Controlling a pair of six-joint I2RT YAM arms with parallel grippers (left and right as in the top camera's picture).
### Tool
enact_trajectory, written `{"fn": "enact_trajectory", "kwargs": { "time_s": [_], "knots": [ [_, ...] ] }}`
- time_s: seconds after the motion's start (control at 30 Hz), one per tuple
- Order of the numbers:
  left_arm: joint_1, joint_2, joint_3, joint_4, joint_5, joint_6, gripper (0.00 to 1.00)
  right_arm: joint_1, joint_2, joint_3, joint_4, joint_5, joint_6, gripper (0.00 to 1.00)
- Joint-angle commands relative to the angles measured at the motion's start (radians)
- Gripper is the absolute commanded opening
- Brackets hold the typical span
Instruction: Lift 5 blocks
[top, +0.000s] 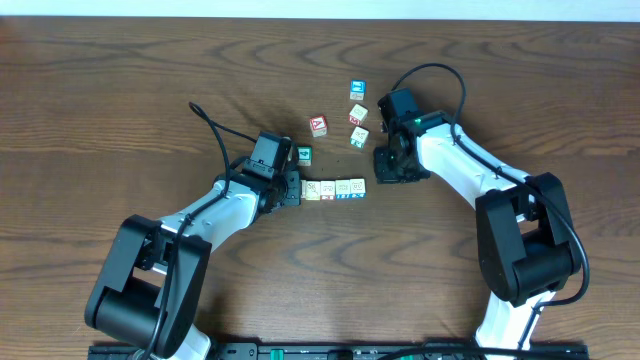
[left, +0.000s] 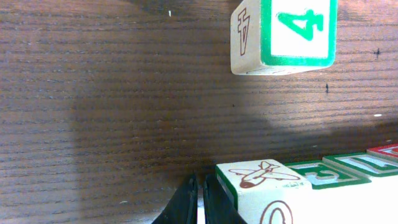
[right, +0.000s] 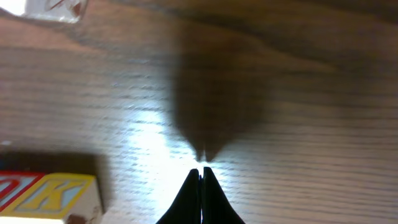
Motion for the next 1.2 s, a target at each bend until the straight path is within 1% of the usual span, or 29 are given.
{"fn": "enact_trajectory", "kwargs": {
  "time_s": [0.0, 0.4, 0.7, 1.17],
  "knots": [
    [-0.001, 0.056, -0.030, -0.033, -0.016, -0.002, 0.07, 0.024, -0.012, 0.012, -0.003, -0.074, -0.024, 0.01],
    [-0.001, 0.056, -0.030, -0.034, -0.016, -0.001, 0.07, 0.080, -0.012, 0.012, -0.020, -0.103, -0.023, 0.01],
    [-0.001, 0.056, -0.030, -0.048, -0.016, -0.001, 0.08, 0.085, -0.012, 0.012, -0.008, -0.108, -0.005, 0.01],
    [-0.001, 0.056, -0.030, -0.055, -0.016, -0.001, 0.07, 0.085, -0.012, 0.012, 0.003, -0.224, 0.026, 0.01]
  ]
}}
